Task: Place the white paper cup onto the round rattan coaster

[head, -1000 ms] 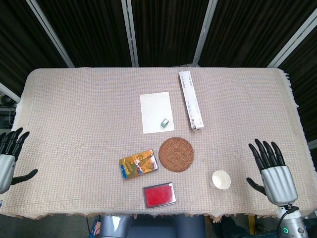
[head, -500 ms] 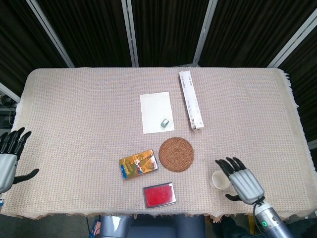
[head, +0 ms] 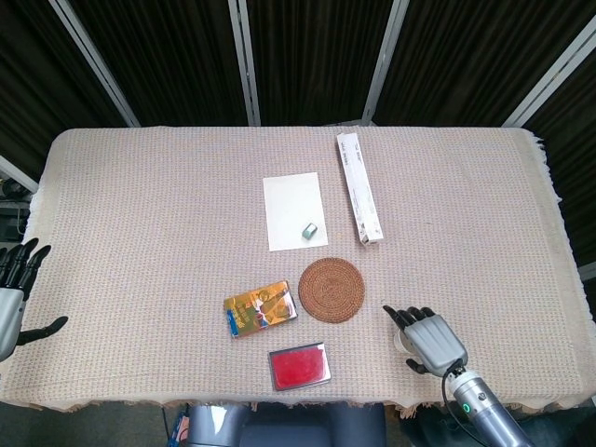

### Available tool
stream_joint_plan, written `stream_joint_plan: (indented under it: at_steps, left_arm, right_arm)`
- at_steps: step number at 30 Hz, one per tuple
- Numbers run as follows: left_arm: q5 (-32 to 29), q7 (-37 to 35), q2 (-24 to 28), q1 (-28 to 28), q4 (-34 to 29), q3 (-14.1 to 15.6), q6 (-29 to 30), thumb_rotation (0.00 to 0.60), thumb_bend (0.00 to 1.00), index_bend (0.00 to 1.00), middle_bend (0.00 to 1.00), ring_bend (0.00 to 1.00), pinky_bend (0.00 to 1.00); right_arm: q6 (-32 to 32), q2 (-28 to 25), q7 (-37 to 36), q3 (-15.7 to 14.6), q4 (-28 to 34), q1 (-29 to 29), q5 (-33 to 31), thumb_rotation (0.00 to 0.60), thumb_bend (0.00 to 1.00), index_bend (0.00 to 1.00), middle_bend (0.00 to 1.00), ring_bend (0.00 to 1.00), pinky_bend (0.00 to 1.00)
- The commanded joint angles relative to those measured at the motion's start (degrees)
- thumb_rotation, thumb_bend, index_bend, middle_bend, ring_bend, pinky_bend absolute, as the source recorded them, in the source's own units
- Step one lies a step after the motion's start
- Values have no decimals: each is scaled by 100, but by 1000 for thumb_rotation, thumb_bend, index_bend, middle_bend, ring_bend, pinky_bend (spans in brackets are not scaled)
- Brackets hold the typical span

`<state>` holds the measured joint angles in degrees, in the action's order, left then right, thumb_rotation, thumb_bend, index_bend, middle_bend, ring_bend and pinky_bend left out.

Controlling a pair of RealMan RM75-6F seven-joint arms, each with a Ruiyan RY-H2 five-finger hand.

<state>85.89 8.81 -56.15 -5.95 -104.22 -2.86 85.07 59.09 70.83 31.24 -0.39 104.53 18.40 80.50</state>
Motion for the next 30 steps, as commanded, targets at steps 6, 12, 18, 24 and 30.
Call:
stream_joint_plan:
  at_steps: [6, 12, 18, 24, 30]
  left_arm:
    - [-29, 48, -14, -9, -7, 0, -23, 600, 0, 0, 0, 0, 0]
    - [-60, 59, -16, -21, -8, -2, -56, 600, 0, 0, 0, 0, 0]
    - [-145, 65, -25, -59, 2, -16, -147, 600, 0, 0, 0, 0, 0]
    - [-336, 94, -46, -119, 14, -90, -244, 600, 0, 0, 0, 0, 0]
    - [-506, 136, -71, -163, 30, -158, -301, 600, 0, 0, 0, 0, 0]
  right_arm:
    - [96, 53, 127, -1, -121, 38, -106, 600, 224, 198, 361, 357, 444]
    - [158, 22, 76, 2, 0, 99, 24, 600, 224, 205, 368, 358, 444]
    - [199, 33, 322, 308, 292, 377, 105, 600, 224, 211, 369, 358, 445]
    - [-67, 315, 997, 934, 441, 970, -560, 600, 225, 211, 369, 358, 444]
    - [-358, 927, 1617, 1352, -18, 1661, -1642, 600, 225, 211, 369, 358, 445]
